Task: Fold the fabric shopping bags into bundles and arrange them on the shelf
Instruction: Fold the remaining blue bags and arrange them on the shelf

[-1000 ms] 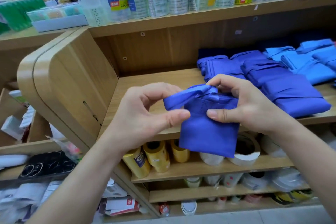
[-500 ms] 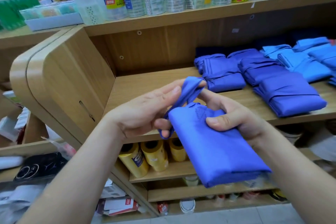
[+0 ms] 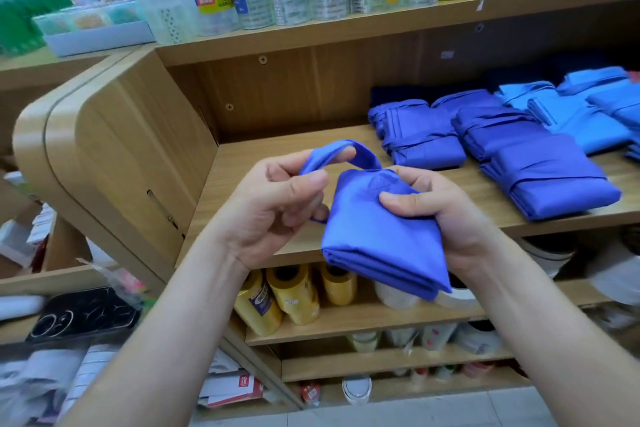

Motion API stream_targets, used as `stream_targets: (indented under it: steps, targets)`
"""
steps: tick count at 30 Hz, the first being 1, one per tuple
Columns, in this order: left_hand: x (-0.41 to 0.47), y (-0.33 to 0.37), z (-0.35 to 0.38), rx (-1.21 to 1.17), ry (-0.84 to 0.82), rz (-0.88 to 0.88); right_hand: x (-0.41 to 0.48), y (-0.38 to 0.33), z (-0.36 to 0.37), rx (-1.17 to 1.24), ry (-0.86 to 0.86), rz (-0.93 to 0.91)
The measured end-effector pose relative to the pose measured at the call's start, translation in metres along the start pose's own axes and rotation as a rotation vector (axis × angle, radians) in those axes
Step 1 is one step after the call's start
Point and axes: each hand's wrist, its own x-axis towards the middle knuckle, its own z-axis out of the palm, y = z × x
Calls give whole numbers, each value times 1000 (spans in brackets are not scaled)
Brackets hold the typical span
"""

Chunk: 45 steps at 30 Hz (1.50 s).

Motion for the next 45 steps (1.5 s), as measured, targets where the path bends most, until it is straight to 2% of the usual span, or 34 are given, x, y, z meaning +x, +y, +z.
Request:
stream_targets:
  steps: [7, 11, 18, 23, 26, 29, 32, 34, 37, 41, 43, 45]
  targets:
    - [-8, 13, 14, 619, -22, 39, 2, -17, 1, -225, 232, -21]
    - [-12, 13, 13, 685, -55, 119, -2, -25, 6, -154, 277, -115]
    - [-5, 5, 19, 912, 141, 348, -5, -11, 11, 88, 332, -225]
    - [0, -8, 20, 635, 228, 330, -6, -7, 16, 124, 360, -273]
    - [-3, -7, 15, 358, 72, 259, -7, -8, 16, 189, 338, -276]
    - [-6, -10, 9, 317, -15, 205, -6, -5, 16, 243, 345, -280]
    - [2, -18, 16, 305, 91, 308, -6, 1, 18, 294, 333, -276]
    - [8, -21, 24, 212, 172, 367, -6, 4, 21, 305, 330, -281]
    - [15, -28, 33, 118, 313, 427, -4, 3, 25, 270, 426, -335]
    - [17, -36, 43, 265, 522, 463, -6, 0, 25, 223, 576, -395]
    - [12, -36, 45, 223, 428, 418, -7, -3, 22, 238, 582, -382]
    - [4, -37, 46, 56, 239, 315, -7, -7, 19, 235, 590, -379]
